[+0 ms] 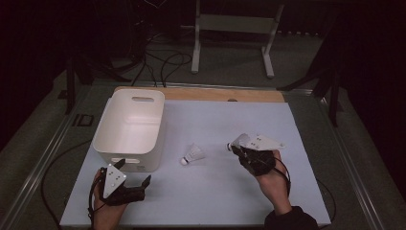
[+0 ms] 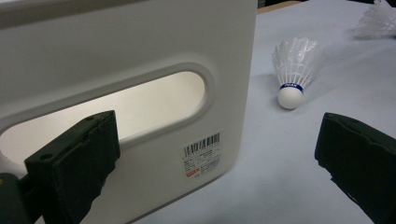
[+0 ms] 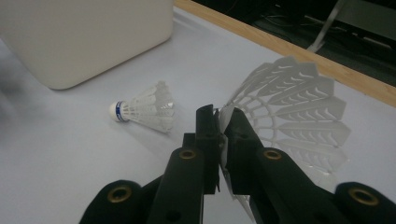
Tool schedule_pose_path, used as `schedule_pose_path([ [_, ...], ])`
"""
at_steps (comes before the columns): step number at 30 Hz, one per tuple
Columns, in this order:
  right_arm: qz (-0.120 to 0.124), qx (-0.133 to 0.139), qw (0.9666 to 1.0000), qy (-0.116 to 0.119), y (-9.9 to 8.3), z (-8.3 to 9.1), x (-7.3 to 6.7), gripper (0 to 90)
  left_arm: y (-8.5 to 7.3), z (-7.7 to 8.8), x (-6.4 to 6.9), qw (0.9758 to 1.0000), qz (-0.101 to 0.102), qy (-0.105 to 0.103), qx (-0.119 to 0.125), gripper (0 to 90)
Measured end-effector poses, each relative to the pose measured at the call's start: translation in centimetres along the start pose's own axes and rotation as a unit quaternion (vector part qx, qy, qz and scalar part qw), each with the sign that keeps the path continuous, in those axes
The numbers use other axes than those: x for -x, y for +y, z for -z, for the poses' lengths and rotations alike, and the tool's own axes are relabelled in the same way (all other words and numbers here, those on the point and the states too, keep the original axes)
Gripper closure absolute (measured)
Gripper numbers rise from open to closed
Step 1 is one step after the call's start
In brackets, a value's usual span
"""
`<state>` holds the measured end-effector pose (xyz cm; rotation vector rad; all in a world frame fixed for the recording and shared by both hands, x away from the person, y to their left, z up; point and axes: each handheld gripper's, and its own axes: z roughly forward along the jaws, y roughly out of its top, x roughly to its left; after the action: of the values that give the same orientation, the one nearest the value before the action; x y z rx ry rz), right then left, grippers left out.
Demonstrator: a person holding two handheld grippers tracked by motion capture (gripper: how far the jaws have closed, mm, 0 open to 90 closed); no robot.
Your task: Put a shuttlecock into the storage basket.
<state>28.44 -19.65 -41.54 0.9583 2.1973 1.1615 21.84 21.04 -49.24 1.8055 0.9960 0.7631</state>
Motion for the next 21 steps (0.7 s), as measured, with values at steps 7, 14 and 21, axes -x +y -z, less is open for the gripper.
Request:
schedule_pose_path([
  [7,0.004,0.000,1.0000,0.002,0.6,-0.3,-0.2,85.3,0.0,0.0,0.0,1.0000,0.000,0.000,0.000,0.6],
  [14,0.002,0.000,1.0000,0.003,1.0,-0.4,-0.2,85.2,0.0,0.0,0.0,1.0000,-0.002,-0.001,-0.001,0.5],
  [21,0.001,0.006,0.9999,0.008,1.5,-0.5,-0.3,85.3,0.0,0.0,0.0,1.0000,-0.001,0.000,-0.001,0.5],
])
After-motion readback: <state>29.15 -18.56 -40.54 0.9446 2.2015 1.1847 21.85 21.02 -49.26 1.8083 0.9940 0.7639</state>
